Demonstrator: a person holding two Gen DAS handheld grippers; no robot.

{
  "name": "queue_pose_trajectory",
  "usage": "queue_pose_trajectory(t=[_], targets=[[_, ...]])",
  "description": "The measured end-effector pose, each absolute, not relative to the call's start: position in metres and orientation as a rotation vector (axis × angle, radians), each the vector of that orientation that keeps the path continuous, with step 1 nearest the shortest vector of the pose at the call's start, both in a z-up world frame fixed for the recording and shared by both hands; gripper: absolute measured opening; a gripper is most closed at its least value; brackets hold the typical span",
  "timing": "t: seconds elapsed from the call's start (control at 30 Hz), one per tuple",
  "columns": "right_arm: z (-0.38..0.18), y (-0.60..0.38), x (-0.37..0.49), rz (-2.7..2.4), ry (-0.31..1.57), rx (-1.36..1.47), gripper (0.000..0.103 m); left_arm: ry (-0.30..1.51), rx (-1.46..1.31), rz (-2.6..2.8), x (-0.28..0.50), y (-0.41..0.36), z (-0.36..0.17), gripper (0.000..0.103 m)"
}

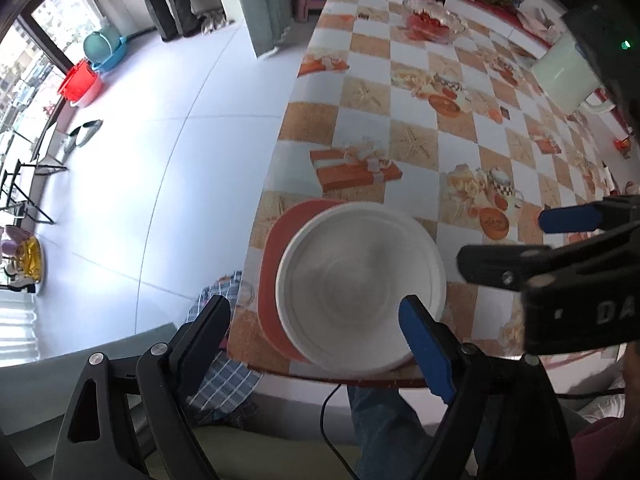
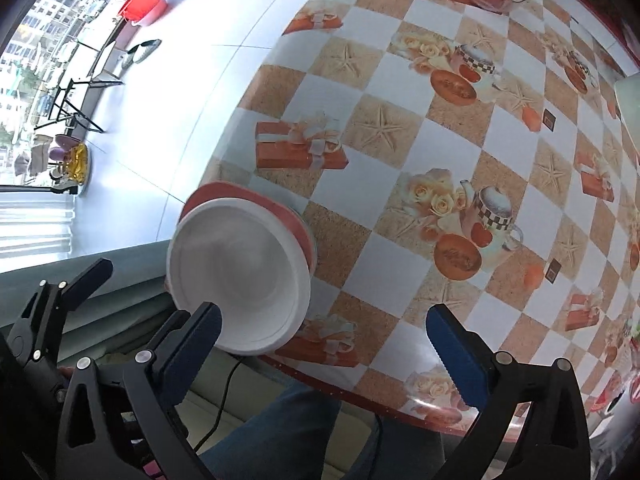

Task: Organize plates and bowls

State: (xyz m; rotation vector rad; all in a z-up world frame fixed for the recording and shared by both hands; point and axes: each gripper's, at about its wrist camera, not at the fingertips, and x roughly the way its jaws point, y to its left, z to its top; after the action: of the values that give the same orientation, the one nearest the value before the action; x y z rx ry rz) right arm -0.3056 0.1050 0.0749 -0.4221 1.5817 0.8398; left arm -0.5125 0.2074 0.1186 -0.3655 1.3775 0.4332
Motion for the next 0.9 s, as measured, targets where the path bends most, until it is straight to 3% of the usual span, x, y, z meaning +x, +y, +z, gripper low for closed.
queue_pose_trajectory(t=[0.3, 0.9], targets=[[0.091, 0.098, -0.313, 0.835, 1.503, -0.472, 0.103, 1.413, -0.397, 0.4, -0.516, 0.2, 0.134, 0.089], [0.088, 0.096, -0.316, 0.839, 1.517, -0.474, 0.103, 1.438, -0.358, 0.391, -0.51, 0.19, 0.135, 0.089]])
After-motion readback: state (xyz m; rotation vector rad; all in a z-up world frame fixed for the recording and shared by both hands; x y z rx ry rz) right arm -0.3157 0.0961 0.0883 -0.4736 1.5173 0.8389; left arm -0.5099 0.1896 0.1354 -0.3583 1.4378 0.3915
